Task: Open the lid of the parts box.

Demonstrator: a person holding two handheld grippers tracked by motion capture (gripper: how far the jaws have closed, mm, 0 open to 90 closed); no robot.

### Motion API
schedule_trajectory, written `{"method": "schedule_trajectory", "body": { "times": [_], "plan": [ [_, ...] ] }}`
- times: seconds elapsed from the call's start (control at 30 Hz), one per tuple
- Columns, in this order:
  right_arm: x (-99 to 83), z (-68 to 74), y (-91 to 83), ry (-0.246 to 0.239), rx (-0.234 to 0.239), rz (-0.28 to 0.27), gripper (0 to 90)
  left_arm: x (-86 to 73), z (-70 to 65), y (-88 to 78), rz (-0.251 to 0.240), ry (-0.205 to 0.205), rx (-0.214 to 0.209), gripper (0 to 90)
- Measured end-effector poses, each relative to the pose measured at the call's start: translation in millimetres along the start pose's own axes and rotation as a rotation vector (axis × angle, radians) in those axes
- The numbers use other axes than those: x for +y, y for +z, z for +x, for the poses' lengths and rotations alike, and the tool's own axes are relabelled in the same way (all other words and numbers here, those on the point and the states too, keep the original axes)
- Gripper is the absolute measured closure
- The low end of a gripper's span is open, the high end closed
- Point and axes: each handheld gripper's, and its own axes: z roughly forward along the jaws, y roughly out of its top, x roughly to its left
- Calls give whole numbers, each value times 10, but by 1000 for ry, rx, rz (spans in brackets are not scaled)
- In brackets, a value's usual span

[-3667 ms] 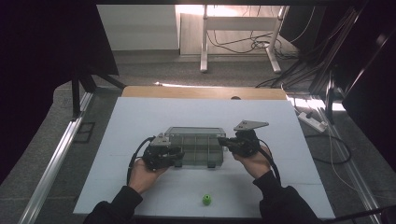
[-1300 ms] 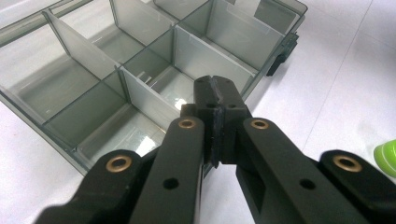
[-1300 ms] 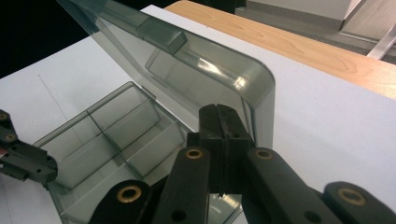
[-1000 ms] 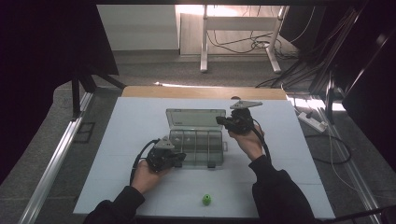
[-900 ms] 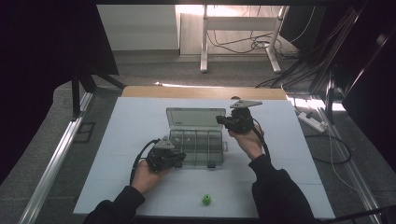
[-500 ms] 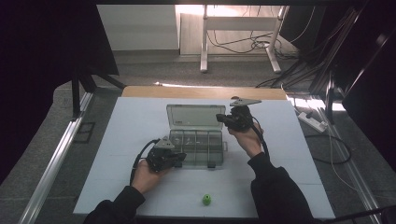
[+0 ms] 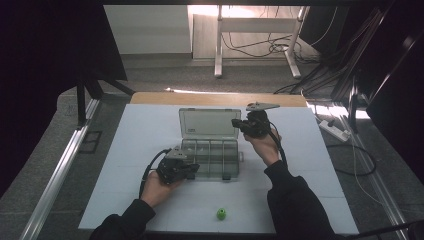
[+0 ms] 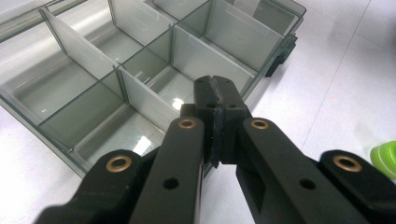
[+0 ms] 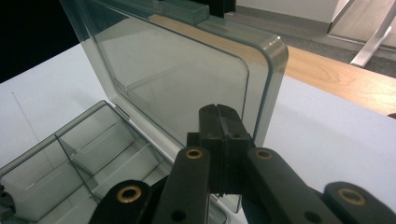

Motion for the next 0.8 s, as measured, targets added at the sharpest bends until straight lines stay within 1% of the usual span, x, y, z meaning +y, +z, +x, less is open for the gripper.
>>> {"method": "schedule_trajectory", "body": {
  "times": [0.23,0.37,0.7,0.8],
  "plan": [
    [5,-35,35,3,-9,5,893,2,2,0,1,0,-1,887],
    [16,-52,58,11,-8,2,893,3,3,1,2,1,-2,887],
    [40,-81,129,13,-7,3,893,4,3,2,1,-1,-2,887],
    [30,-85,165,15,-6,17,893,4,4,2,1,-2,-2,887]
  ]
}}
